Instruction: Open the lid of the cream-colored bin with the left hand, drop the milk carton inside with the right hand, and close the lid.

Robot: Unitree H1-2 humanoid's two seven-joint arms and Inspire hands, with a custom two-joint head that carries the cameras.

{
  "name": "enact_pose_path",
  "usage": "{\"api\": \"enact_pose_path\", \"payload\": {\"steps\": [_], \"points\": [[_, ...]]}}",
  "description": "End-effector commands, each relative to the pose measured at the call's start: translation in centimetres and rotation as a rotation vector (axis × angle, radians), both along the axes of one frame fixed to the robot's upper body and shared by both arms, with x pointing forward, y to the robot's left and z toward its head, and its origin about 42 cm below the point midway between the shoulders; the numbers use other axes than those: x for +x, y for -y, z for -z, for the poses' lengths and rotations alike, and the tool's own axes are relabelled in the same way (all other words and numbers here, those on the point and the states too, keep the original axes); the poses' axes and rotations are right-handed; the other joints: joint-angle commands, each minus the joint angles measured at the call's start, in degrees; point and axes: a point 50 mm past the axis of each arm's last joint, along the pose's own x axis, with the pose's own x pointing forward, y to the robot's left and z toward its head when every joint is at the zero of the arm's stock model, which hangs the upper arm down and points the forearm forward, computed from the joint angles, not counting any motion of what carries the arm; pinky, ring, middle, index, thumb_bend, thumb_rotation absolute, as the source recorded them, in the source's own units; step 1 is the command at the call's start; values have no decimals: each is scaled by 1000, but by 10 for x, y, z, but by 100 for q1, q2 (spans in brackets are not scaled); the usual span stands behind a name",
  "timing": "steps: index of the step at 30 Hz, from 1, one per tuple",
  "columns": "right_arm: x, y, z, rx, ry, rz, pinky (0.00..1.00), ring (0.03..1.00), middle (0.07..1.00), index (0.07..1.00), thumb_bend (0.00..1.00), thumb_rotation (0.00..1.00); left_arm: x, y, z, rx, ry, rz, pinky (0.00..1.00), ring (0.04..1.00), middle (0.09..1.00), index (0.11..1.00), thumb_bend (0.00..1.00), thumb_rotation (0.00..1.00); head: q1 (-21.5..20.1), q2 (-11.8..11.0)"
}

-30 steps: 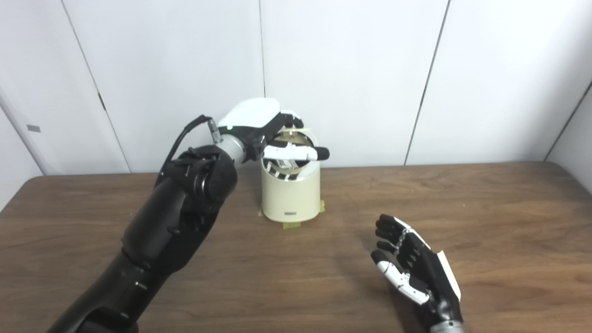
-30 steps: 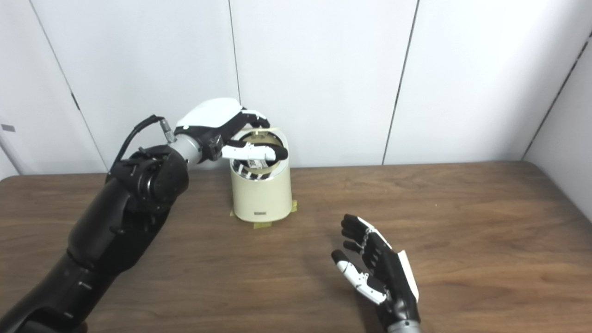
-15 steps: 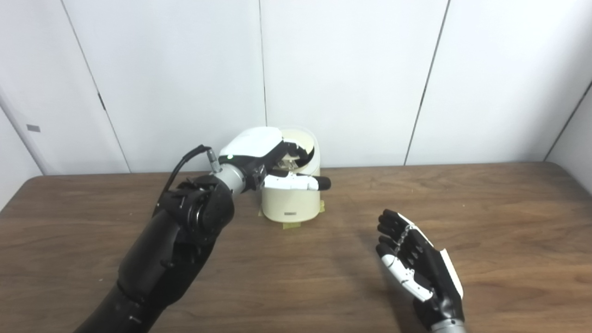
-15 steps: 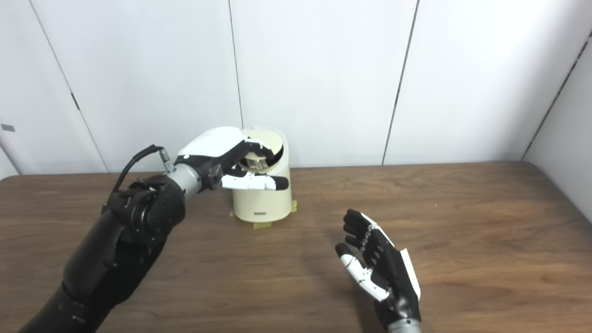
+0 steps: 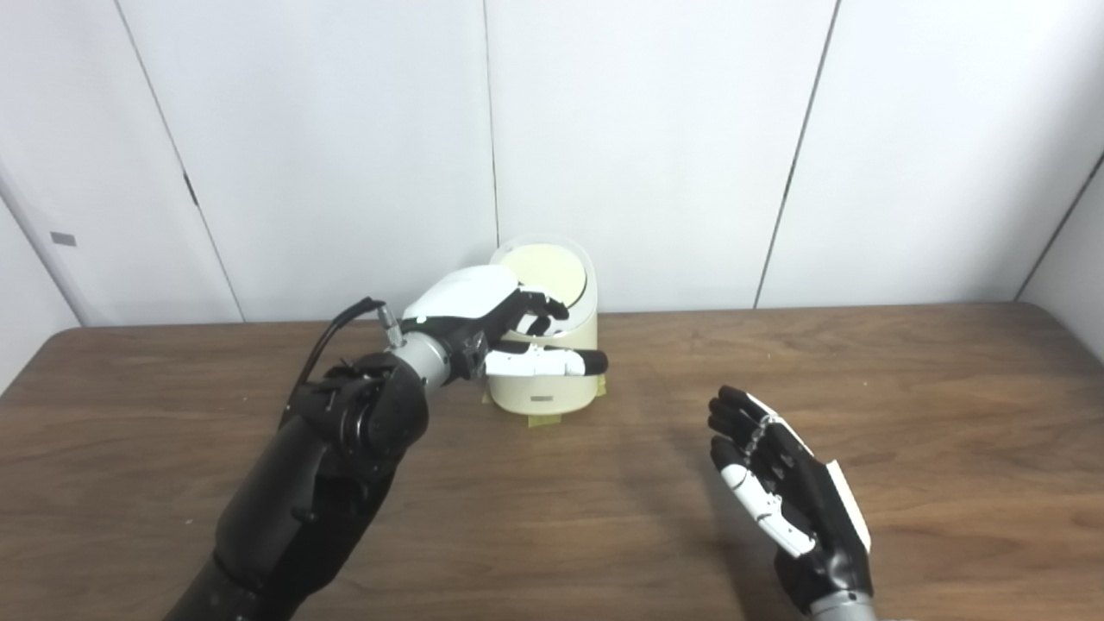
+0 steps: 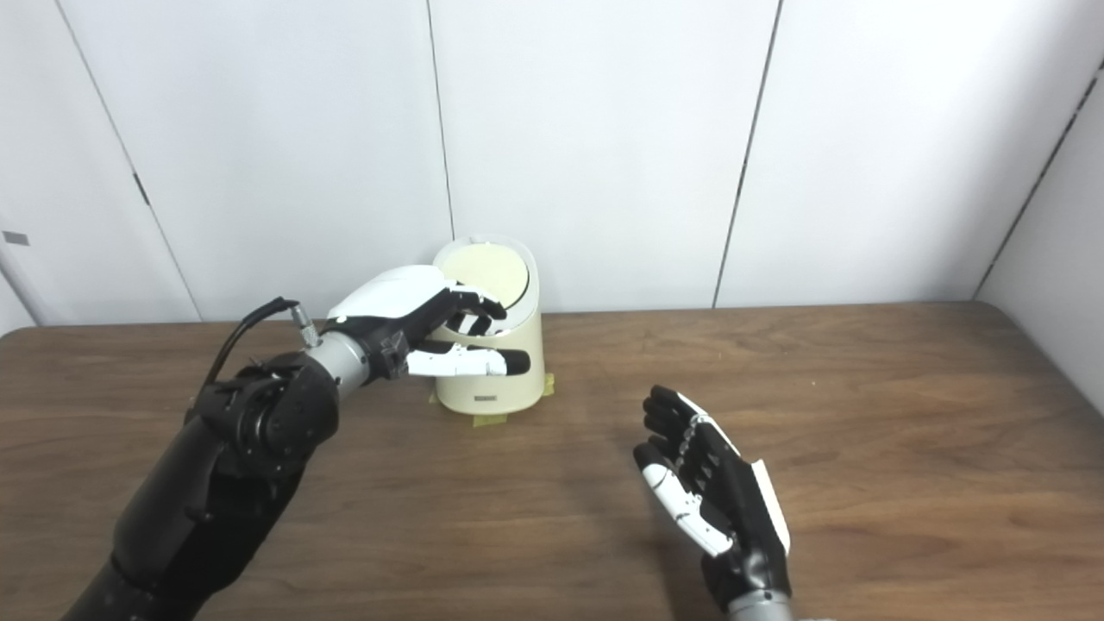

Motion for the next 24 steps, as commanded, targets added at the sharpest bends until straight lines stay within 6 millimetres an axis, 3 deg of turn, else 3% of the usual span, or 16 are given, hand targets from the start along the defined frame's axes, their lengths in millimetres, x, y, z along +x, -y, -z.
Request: {"api": "enact_pose_path", "payload": {"steps": [1, 24], "points": [[-6, -2, -10, 11, 34, -7, 826, 844, 824, 811, 195, 372, 3, 1, -13, -13, 43, -1, 1000, 956, 853, 830, 985, 1000, -8, 15], [-6, -5, -10, 0, 15, -8, 813, 826, 818, 810, 213, 385, 8, 3, 1, -42, 1, 9, 1000, 904, 861, 850, 956, 1000, -32, 57]]}}
